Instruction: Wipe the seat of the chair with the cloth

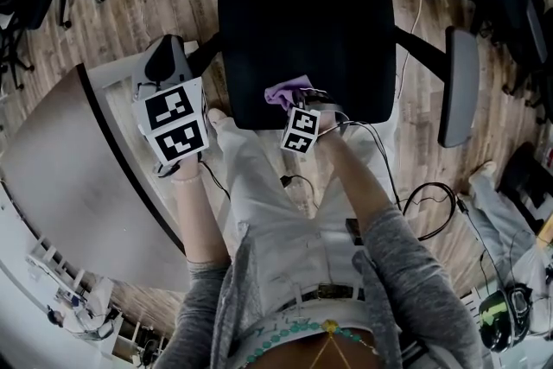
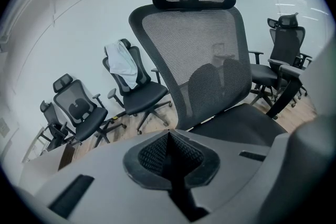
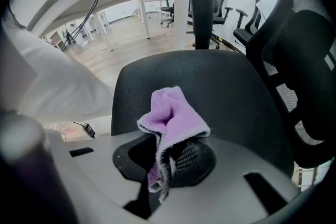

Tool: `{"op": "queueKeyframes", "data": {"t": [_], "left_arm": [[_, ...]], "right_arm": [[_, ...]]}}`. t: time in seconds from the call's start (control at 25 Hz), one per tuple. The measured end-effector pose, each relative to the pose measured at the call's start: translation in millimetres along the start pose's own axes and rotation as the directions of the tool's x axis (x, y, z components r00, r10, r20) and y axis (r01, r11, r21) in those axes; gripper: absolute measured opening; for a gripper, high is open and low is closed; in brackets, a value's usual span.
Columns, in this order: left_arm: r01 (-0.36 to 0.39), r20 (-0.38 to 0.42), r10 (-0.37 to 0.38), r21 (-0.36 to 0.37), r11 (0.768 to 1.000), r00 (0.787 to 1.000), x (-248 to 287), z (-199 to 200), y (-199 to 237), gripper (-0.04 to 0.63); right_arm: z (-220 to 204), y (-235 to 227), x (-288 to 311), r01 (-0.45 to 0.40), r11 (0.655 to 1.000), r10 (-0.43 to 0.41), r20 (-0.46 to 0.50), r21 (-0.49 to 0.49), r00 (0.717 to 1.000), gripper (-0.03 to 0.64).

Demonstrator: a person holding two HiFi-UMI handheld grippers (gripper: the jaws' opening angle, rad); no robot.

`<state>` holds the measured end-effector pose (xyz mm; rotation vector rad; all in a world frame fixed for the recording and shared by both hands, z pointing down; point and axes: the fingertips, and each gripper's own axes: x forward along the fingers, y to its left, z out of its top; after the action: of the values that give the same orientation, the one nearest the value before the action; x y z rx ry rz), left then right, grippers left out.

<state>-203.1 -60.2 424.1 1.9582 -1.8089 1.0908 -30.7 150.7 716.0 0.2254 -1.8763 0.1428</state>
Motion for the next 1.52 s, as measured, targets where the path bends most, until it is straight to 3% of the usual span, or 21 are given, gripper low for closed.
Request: {"op": "queueKeyframes", "data": {"t": [1.52], "left_arm": [[-0.011,-0.001,0.011,0.002,1.000,1.000,-3,1,-1,0.006]], "right_arm": [[-84,-17,-25,0.044,0.998,-0.040,-0.088,0.039,0.995,0.048]]}}
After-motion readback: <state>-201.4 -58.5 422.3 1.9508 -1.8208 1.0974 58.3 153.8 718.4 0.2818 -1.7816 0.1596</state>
